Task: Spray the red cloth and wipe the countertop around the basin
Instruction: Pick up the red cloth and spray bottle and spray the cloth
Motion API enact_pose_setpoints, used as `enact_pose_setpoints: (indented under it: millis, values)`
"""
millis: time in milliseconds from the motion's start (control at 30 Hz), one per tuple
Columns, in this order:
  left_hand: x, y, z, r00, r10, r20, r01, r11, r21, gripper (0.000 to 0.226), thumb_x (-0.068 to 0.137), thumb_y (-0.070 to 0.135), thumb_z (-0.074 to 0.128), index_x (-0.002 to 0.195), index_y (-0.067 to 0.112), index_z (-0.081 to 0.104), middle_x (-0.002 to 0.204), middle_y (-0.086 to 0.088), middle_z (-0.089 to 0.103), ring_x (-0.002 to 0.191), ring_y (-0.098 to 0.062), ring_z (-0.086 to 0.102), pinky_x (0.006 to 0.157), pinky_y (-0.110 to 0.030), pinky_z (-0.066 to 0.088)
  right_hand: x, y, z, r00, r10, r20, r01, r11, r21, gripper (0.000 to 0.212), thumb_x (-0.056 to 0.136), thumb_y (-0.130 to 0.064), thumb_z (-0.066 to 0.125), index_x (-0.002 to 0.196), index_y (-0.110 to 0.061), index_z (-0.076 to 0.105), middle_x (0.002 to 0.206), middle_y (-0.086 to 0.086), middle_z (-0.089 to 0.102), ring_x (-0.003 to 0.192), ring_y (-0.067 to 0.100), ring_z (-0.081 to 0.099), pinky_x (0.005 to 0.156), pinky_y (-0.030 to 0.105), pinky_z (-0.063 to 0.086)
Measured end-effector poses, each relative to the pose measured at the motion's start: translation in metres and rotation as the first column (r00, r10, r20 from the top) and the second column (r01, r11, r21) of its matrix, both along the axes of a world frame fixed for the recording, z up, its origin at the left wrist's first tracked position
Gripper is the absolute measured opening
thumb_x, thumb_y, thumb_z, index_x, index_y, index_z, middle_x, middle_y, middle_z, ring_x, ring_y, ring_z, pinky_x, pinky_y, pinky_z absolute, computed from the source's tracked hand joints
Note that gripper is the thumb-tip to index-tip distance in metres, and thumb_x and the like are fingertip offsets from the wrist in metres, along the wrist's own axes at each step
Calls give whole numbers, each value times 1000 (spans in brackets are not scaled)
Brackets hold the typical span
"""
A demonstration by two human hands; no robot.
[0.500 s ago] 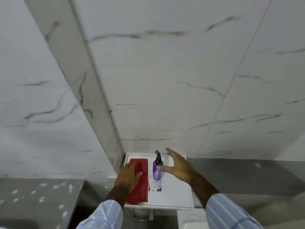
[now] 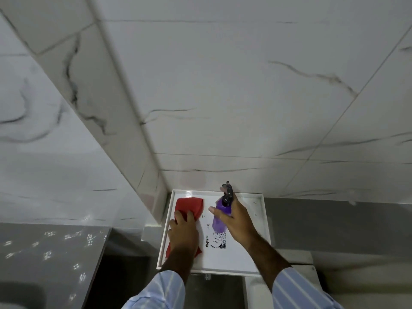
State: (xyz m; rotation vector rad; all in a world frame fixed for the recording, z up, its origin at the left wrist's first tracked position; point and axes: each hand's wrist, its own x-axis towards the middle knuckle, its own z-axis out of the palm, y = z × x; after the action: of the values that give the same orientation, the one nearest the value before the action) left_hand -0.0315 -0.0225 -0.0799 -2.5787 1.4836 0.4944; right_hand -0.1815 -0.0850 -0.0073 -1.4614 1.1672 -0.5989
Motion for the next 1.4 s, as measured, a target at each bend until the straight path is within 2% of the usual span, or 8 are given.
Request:
enact_pose_setpoints:
  millis: [133, 200, 267, 333, 400, 500, 767, 1400]
  values:
    - [26, -4, 19, 787, 211, -580, -368, 915, -167, 38, 102, 23, 46, 135, 5, 55, 121, -19, 61, 105, -34, 64, 96, -45, 56, -21, -2, 22, 998, -56, 7, 56, 998, 14, 86, 81, -46, 84, 152, -47, 34, 115, -5, 70, 101, 13, 71, 78, 19, 59]
    - [36, 6, 41, 253, 269, -929, -652, 757, 41, 37, 97, 17, 48, 127, -1, 61, 96, -16, 67, 85, -31, 66, 78, -43, 58, -31, 0, 42, 997, -65, 43, 64, 997, 39, 74, 85, -39, 83, 145, -53, 43, 111, -4, 73, 95, 9, 73, 75, 19, 59]
    - [41, 22, 61, -364, 168, -916, -642, 668, 377, 45, 90, 21, 56, 126, -6, 62, 93, -20, 67, 81, -31, 65, 75, -40, 56, -37, 2, 59, 997, -48, 57, 42, 994, 102, 68, 81, -37, 83, 139, -55, 50, 110, 1, 74, 95, 19, 74, 87, 37, 63]
    - [38, 36, 82, -654, 28, -756, -550, 669, 500, 64, 87, 27, 61, 141, -7, 52, 109, -25, 67, 89, -34, 68, 85, -44, 58, -40, 5, 76, 998, -11, 67, -1, 983, 181, 61, 78, -36, 83, 132, -50, 58, 107, 6, 75, 96, 29, 75, 94, 49, 62]
    - [29, 42, 97, -759, -79, -647, -531, 649, 544, 66, 87, 31, 63, 145, 1, 51, 127, -27, 65, 109, -39, 67, 105, -54, 50, -40, 13, 96, 997, 26, 71, -42, 971, 236, 57, 75, -35, 84, 128, -46, 63, 108, 5, 75, 97, 29, 75, 95, 49, 61]
    - [14, 41, 114, -792, -86, -605, -530, 590, 609, 65, 88, 42, 63, 142, 7, 55, 141, -28, 61, 127, -43, 61, 116, -62, 38, -33, 29, 118, 992, 61, 109, -92, 948, 304, 37, 83, -34, 82, 119, -37, 72, 98, -1, 77, 87, 17, 73, 86, 40, 61]
    - [-1, 48, 127, -729, 51, -683, -536, 578, 615, 76, 82, 49, 63, 142, 3, 57, 114, -29, 70, 90, -43, 70, 86, -50, 58, -22, 59, 149, 995, 93, 29, -96, 868, 486, 35, 82, -31, 86, 97, -2, 73, 75, 15, 69, 54, 23, 62, 54, 30, 54]
    - [-9, 61, 126, -702, 26, -712, -568, 583, 581, 79, 76, 46, 68, 141, 2, 57, 106, -27, 68, 84, -41, 66, 81, -48, 53, -7, 58, 146, 998, 18, -53, 2, 934, 358, 15, 78, -18, 83, 85, -8, 75, 70, 8, 74, 58, 25, 68, 63, 35, 58]
